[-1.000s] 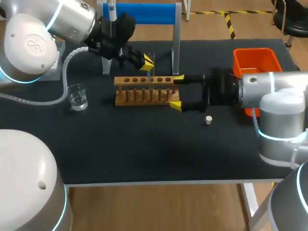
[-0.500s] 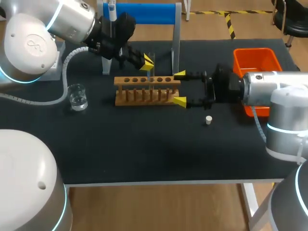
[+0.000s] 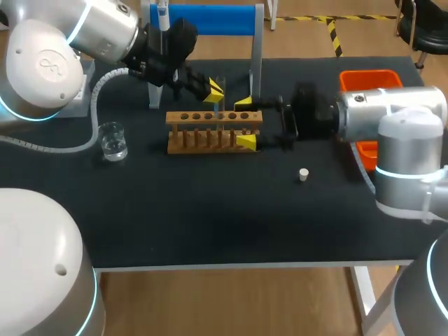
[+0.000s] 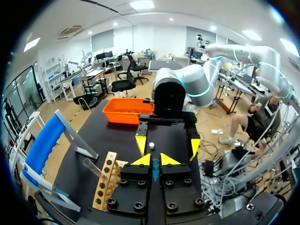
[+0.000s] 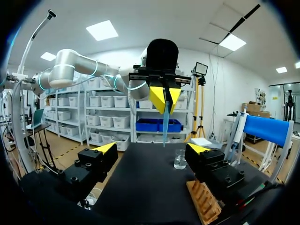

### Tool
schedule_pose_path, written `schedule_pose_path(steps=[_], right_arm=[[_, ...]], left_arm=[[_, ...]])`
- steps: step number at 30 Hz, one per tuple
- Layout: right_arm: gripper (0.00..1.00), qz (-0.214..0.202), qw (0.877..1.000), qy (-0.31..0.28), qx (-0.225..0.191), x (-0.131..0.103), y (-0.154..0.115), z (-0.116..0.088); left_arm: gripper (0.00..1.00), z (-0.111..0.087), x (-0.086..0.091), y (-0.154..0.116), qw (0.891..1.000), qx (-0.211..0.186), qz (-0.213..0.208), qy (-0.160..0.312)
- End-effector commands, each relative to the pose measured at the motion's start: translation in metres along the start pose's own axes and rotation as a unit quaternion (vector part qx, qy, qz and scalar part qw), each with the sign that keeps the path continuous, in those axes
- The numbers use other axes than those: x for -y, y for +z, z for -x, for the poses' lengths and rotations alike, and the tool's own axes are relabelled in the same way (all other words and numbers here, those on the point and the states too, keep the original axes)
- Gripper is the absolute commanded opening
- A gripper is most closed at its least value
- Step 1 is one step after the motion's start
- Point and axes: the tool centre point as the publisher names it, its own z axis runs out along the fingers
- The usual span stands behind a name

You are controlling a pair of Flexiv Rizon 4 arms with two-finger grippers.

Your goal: Invert the test tube, pick up the pipette, mount the tip to pipette, aspirate from beaker and dispense into the tube, eject the tip, return the pipette, and cap with the stopper.

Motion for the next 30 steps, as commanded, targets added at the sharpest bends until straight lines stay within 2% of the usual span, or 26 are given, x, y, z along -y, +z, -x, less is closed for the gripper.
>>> schedule_pose_path(steps=[1, 5, 10, 13, 21, 30], right_arm=[[0.87, 0.0, 1.0, 0.004, -0.008, -0.004, 0.012, 0.008], [0.79, 0.0, 1.0, 0.0, -0.012, -0.008, 0.017, 0.009], [0.76, -0.001, 1.0, 0.001, -0.011, -0.008, 0.022, 0.012], [0.68, -0.001, 1.0, 0.002, -0.01, -0.008, 0.024, 0.015], [0.55, 0.011, 1.0, 0.0, -0.016, -0.015, 0.029, 0.02], [0.51, 0.014, 1.0, -0.001, -0.021, -0.018, 0.036, 0.022]], left_arm=[[0.0, -0.001, 0.001, -0.001, 1.0, 0.0, 0.002, 0.0], [0.0, -0.001, 0.001, -0.001, 1.0, 0.0, 0.002, 0.0], [0.0, -0.001, 0.001, -0.001, 1.0, 0.0, 0.002, 0.0], [0.0, -0.001, 0.001, -0.001, 1.0, 0.0, 0.002, 0.0], [0.0, -0.001, 0.001, -0.001, 1.0, 0.0, 0.002, 0.0], [0.0, -0.001, 0.001, -0.001, 1.0, 0.0, 0.002, 0.0]])
